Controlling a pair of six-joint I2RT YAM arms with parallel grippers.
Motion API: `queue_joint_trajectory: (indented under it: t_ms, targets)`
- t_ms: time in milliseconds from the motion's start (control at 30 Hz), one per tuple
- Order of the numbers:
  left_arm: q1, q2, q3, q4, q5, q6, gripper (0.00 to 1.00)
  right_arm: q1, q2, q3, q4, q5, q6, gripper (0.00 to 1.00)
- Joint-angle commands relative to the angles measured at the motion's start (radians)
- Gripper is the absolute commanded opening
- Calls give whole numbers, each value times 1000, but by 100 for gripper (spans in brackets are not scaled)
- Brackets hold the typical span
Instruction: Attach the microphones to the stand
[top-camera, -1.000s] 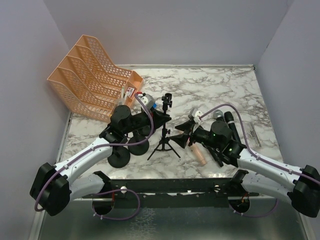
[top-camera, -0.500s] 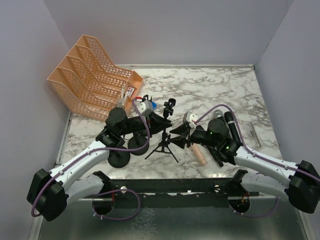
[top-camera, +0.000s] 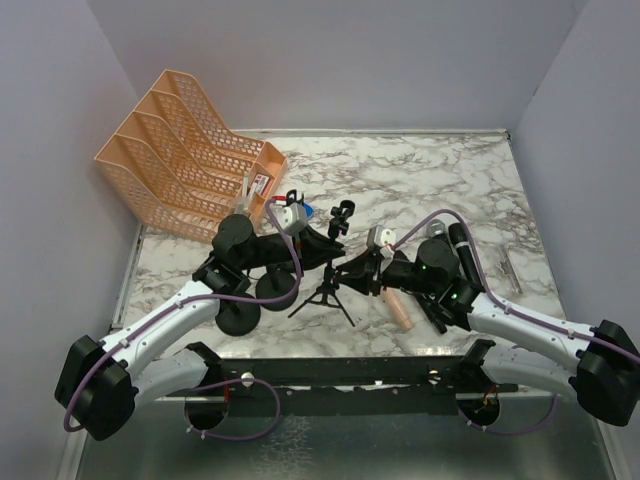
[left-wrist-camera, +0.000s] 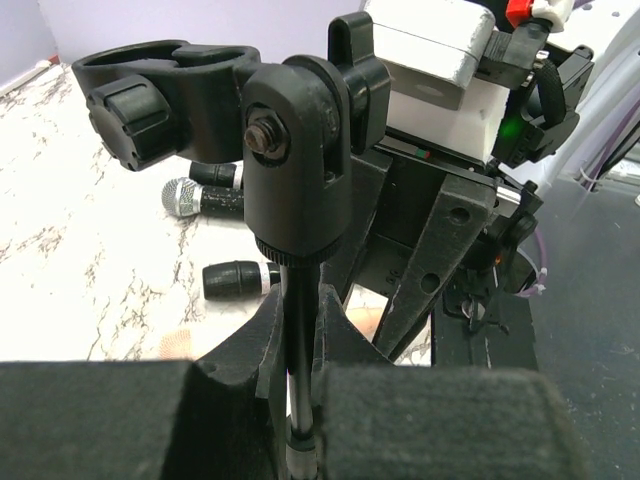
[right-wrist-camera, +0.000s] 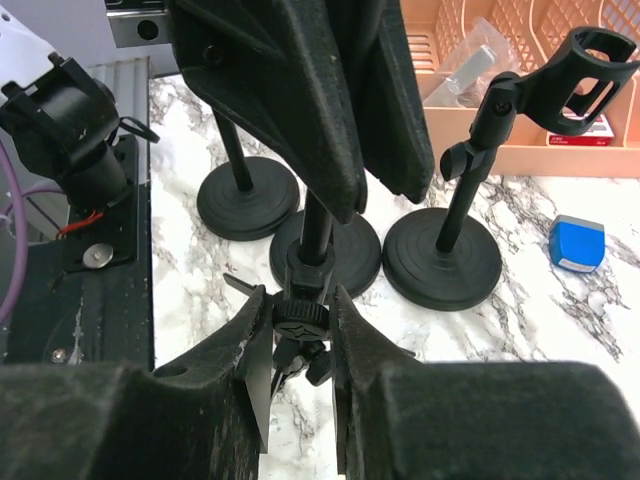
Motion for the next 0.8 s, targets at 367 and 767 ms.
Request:
queue_joint_trajectory:
  t_ms: [367, 767]
  targets:
    - [-8, -102, -82, 194, -168, -1, 0, -14, 49, 18, 73, 135, 515, 1]
    - [-8, -119, -73, 248, -311, -16, 0, -180, 73, -17, 153, 194, 1359, 7]
